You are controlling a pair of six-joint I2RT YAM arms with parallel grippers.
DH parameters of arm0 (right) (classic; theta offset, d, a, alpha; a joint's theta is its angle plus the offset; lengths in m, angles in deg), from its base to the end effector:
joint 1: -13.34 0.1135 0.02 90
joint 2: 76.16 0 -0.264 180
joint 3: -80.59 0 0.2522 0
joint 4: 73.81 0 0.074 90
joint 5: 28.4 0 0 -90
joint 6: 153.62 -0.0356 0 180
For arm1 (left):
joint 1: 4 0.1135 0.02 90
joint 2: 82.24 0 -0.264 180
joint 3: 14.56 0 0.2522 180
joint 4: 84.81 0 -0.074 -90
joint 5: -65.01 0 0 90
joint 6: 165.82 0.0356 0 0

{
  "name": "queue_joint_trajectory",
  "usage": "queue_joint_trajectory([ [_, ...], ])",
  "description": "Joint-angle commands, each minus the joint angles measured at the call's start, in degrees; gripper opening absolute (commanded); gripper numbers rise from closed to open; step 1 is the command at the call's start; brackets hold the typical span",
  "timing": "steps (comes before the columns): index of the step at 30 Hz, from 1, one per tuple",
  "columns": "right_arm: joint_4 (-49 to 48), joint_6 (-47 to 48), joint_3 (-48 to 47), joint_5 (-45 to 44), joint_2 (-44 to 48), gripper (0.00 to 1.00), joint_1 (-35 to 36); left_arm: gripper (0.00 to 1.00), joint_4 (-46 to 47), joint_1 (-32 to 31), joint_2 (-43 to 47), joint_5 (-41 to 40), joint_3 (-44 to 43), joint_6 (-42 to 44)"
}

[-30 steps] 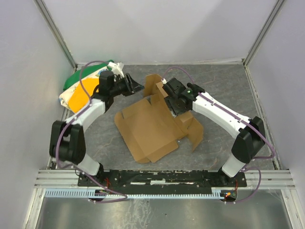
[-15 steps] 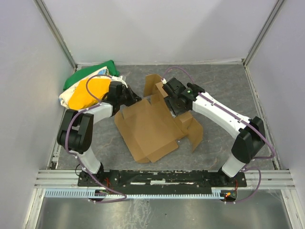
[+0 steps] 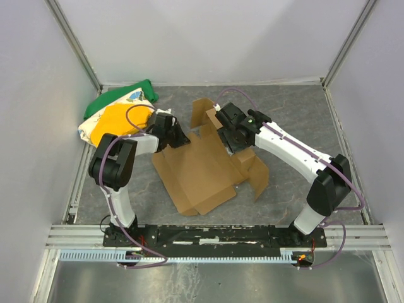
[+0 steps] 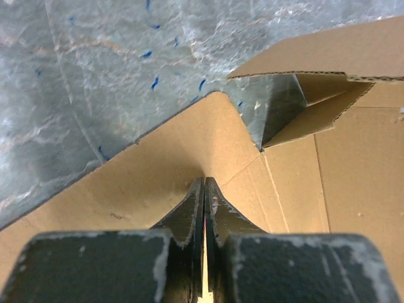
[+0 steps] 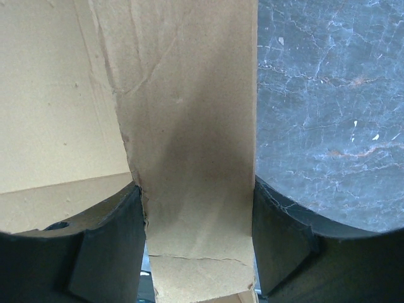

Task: Fold the paper box

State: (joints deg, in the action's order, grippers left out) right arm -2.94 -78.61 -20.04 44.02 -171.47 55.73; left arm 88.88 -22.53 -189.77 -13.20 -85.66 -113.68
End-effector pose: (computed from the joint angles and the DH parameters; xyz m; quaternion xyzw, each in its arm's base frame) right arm 0.2585 0.2214 0.3015 -0.1973 0.9460 -0.0306 0.2553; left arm 0.3602 -0.1284 0.1416 -0.1124 0.9053 -0.2713 0.3069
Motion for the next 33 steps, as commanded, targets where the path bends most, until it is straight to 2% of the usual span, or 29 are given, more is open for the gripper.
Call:
queue_joint_trajectory([
  [1,2.8,-1.3,0.2,3.8,-1.2,0.37,0.4,0.03,0.7,-0.6,-4.1,-3.8,-3.4,1.6],
  [10,2.2,-0.8,1.2,4.8,-0.8,0.37,0.5,0.03,6.5,-0.6,-8.6,-6.6,-5.7,-2.3],
  [15,2.2,0.3,1.5,5.7,-0.6,0.37,0.7,0.03,13.3,-0.6,-6.3,-6.7,-1.1,-4.8],
  [21,3.3,2.4,0.9,5.2,-0.5,0.37,0.7,0.03,12.3,-0.5,-4.6,-3.9,0.3,-3.7],
  [26,4.2,2.9,1.1,4.6,0.4,0.37,0.7,0.04,12.2,-0.5,0.3,-4.2,2.2,-3.8],
  [31,4.2,2.5,2.0,4.6,0.6,0.37,0.7,0.15,12.4,-0.5,7.3,-5.2,2.3,-2.5],
  [33,4.1,2.2,1.9,4.8,0.5,0.37,0.7,0.29,12.7,-0.4,9.3,-5.1,1.2,-0.9],
])
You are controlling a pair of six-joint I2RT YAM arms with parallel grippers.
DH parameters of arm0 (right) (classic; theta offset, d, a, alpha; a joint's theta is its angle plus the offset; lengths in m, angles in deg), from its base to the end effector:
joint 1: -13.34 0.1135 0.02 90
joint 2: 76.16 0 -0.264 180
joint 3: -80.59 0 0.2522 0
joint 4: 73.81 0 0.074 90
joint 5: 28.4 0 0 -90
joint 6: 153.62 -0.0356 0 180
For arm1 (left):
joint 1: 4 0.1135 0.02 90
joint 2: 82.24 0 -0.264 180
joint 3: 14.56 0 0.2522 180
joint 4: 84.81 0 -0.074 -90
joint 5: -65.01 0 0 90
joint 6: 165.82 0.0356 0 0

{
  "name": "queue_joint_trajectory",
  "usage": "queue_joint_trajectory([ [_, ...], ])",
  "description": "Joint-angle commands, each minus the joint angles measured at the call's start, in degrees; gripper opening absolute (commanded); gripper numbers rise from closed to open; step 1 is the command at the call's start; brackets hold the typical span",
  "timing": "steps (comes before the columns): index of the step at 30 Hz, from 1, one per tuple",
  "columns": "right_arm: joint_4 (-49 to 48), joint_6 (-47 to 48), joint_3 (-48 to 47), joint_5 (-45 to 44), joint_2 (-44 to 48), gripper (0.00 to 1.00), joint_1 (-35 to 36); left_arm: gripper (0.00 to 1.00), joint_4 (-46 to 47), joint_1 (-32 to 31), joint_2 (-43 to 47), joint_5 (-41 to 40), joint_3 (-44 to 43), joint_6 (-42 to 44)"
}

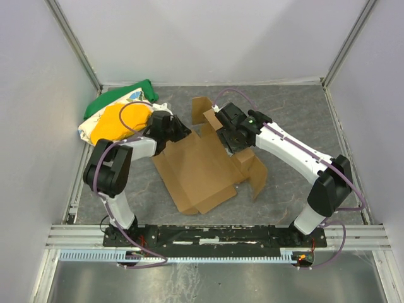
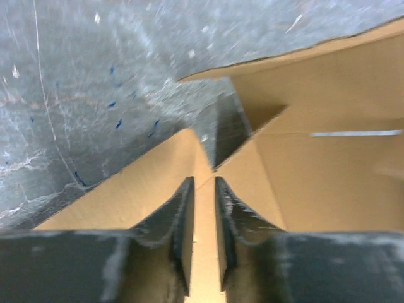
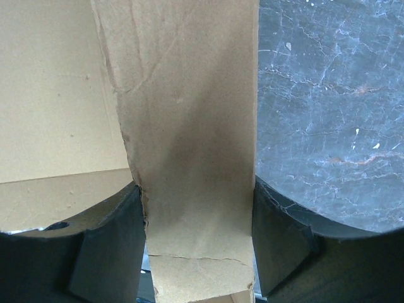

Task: Fold the paper box

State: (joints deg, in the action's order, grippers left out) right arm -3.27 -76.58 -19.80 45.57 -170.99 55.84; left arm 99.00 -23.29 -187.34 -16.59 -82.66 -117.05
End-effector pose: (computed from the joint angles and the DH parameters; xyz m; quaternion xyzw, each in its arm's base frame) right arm 0.2566 0.2218 0.3029 -0.2173 0.9425 -0.0207 0.2532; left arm 0.3584 -0.1310 0.1568 -0.1327 0.8678 -0.2947 0.3773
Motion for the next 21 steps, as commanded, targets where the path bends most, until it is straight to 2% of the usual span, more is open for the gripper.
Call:
queue_joint_trajectory([
  [1,4.3,0.0,1.6,3.3,-0.1,0.37,0.6,0.31,3.0,0.3,7.5,-1.3,-2.4,3.6],
  [5,4.5,-0.2,1.1,3.4,-0.4,0.37,0.6,0.40,1.2,0.4,6.3,1.9,-7.4,7.9],
  [12,4.5,0.0,0.9,3.7,-0.1,0.37,0.6,0.44,-0.1,0.4,-0.1,6.1,-13.6,9.6],
  [17,4.5,0.2,0.9,3.8,-0.4,0.37,0.6,0.44,-2.6,0.4,-3.0,4.8,-16.8,12.2],
  [21,4.2,0.3,0.8,4.1,-0.5,0.37,0.6,0.45,-4.8,0.4,-3.2,0.2,-17.8,16.3],
])
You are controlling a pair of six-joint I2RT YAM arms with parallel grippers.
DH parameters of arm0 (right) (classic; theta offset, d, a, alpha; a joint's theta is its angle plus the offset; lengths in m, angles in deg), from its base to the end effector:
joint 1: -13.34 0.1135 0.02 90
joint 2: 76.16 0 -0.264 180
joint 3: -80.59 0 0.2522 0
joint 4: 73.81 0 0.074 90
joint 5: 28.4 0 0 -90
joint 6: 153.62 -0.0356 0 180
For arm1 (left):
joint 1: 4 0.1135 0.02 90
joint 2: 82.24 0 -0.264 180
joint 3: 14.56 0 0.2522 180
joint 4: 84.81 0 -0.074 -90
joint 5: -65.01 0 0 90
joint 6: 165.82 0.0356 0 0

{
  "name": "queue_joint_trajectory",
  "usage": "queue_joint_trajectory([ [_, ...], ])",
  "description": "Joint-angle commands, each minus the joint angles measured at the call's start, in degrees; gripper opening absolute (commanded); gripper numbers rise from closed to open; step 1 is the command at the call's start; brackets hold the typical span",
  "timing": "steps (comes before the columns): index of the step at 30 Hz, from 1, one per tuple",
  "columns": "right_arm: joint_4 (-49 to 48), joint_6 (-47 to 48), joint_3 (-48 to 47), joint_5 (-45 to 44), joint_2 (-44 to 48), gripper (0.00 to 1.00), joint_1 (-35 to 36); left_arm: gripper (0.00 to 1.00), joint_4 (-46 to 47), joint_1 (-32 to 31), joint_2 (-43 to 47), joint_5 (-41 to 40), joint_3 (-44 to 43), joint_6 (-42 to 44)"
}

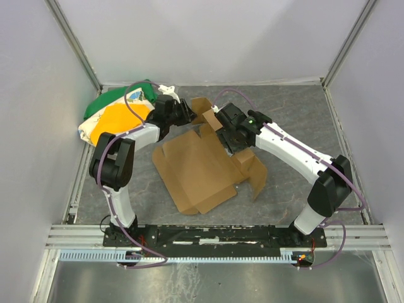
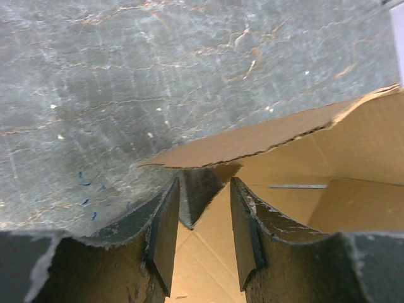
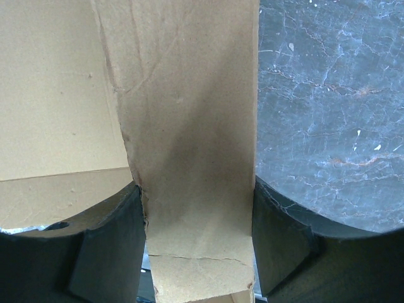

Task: Fold the paper box

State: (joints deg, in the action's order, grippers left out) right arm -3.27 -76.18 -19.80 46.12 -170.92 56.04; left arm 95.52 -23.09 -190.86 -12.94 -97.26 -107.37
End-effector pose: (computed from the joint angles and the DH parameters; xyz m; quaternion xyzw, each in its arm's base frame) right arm 0.2554 0.2228 0.3032 -0.2232 0.9416 -0.0167 0.2517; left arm 0.4032 -0.1474 0.2064 -0.0357 0.8426 -0.3070 0.4411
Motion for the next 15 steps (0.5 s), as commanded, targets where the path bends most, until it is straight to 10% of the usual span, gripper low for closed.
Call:
queue_joint_trajectory([
  [1,4.2,-0.1,0.8,3.6,-0.6,0.37,0.4,0.46,-1.6,0.3,0.2,-4.2,-3.3,7.2],
  [15,4.9,-0.1,0.5,2.9,-1.6,0.37,0.4,0.20,11.1,0.6,2.1,-4.4,11.6,-3.6],
])
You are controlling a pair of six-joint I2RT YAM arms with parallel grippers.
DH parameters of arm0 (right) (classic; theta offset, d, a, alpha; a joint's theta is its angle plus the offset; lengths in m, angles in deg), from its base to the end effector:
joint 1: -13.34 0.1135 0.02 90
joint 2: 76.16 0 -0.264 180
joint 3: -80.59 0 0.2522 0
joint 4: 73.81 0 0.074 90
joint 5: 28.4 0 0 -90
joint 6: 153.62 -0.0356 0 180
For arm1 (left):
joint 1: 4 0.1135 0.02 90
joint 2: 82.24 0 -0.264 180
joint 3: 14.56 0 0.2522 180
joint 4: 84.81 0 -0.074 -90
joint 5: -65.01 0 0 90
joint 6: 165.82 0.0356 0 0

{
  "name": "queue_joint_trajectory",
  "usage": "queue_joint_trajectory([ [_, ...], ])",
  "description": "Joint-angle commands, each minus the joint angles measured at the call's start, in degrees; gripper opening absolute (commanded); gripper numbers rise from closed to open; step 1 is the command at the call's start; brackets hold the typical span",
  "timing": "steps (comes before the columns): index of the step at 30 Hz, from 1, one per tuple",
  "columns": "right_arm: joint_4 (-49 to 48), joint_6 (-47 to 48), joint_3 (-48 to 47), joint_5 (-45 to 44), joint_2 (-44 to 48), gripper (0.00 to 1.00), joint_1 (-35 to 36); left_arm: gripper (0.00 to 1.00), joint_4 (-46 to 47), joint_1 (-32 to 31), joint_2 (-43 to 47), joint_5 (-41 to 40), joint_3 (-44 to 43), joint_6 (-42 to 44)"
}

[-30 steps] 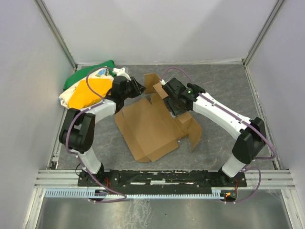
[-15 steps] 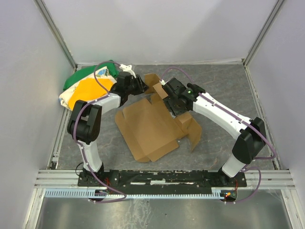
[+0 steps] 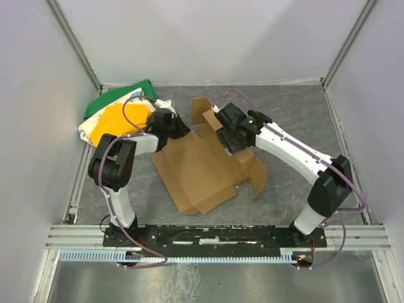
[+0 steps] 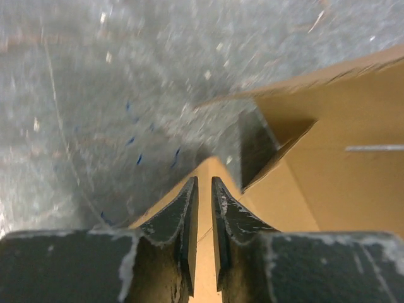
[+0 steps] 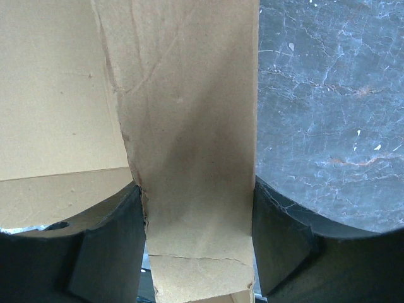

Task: Fold the paper box

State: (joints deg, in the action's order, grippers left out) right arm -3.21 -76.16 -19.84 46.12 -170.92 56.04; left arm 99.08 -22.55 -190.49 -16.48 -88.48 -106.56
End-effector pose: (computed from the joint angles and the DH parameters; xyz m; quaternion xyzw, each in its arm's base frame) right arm 0.2554 0.2228 0.3034 -0.2234 0.9416 -0.0168 0.2515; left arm 0.3824 -0.1339 0.1667 -0.0553 0.8646 -0.2651 0.4233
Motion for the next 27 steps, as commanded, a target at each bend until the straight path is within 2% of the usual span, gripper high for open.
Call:
queue_joint_trajectory([
  [1,4.9,-0.1,0.5,3.1,-1.5,0.37,0.4,0.25,8.1,0.2,1.4,-0.3,2.6,-4.7],
  [3,4.9,-0.1,0.5,3.1,-1.6,0.37,0.4,0.43,9.3,0.1,1.4,0.2,2.2,-5.4],
  [7,5.0,0.0,0.2,3.4,-1.7,0.37,0.4,0.57,14.9,0.1,3.4,0.2,2.7,-2.9],
  [9,4.9,0.0,0.1,3.8,-1.7,0.37,0.4,0.61,17.1,0.1,3.8,0.5,2.3,-0.3],
  [16,4.8,0.0,-0.8,4.8,-2.9,0.37,0.4,0.61,15.2,0.1,-0.9,3.2,-4.7,4.2],
  [20,5.1,0.0,-1.1,4.5,-3.1,0.37,0.4,0.55,13.5,0.2,-4.3,4.6,-8.0,4.2],
  [27,5.4,0.1,-0.7,4.0,-2.7,0.37,0.4,0.48,14.7,0.2,-6.4,6.5,-8.7,3.0],
])
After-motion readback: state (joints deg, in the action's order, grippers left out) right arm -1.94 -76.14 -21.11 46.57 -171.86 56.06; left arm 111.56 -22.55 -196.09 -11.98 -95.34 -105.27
